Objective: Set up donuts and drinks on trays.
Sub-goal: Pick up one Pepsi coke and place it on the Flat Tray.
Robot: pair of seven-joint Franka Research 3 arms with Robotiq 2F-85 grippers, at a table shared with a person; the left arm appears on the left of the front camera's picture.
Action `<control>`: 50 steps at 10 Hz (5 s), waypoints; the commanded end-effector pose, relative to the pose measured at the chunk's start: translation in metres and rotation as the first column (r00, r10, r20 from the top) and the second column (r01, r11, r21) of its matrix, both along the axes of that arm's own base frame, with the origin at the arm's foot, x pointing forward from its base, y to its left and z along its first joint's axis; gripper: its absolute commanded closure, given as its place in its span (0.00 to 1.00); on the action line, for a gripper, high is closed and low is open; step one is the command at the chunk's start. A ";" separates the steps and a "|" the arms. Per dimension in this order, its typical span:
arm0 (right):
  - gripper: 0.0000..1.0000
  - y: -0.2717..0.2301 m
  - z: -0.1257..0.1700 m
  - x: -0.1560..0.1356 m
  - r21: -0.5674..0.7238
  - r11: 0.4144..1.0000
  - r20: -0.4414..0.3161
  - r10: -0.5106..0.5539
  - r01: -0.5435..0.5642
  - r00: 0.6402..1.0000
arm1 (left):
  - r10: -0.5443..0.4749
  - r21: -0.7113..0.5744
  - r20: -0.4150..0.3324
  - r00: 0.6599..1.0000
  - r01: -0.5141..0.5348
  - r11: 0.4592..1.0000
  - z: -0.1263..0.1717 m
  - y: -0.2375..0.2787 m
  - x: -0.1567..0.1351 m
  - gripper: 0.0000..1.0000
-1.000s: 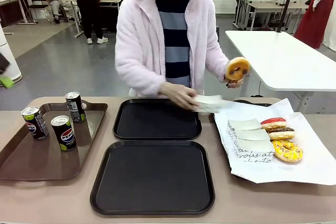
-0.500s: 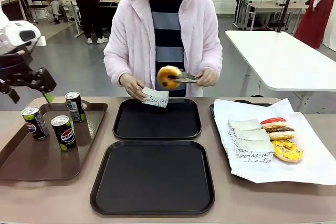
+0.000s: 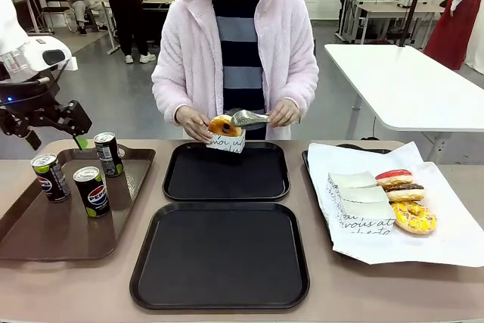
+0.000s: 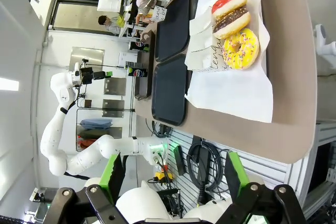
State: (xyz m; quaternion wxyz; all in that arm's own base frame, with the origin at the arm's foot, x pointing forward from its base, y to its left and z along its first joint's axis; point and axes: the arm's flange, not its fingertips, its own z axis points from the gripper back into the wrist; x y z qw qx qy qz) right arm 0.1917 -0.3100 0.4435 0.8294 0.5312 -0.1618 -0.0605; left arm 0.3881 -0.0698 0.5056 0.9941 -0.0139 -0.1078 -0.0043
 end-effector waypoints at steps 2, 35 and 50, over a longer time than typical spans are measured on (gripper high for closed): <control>0.00 0.000 0.001 -0.001 0.010 1.000 0.006 -0.001 0.001 1.000 | 0.008 0.010 0.001 1.000 -0.008 1.000 0.002 0.001 -0.004 0.00; 0.00 0.000 0.001 -0.001 0.010 1.000 0.006 -0.001 0.001 1.000 | 0.170 0.046 -0.169 0.971 -0.164 0.985 -0.129 -0.021 0.051 1.00; 0.00 0.000 0.001 -0.001 0.010 1.000 0.006 -0.001 0.001 1.000 | 0.171 0.031 -0.188 0.967 -0.168 0.985 0.013 -0.011 0.007 1.00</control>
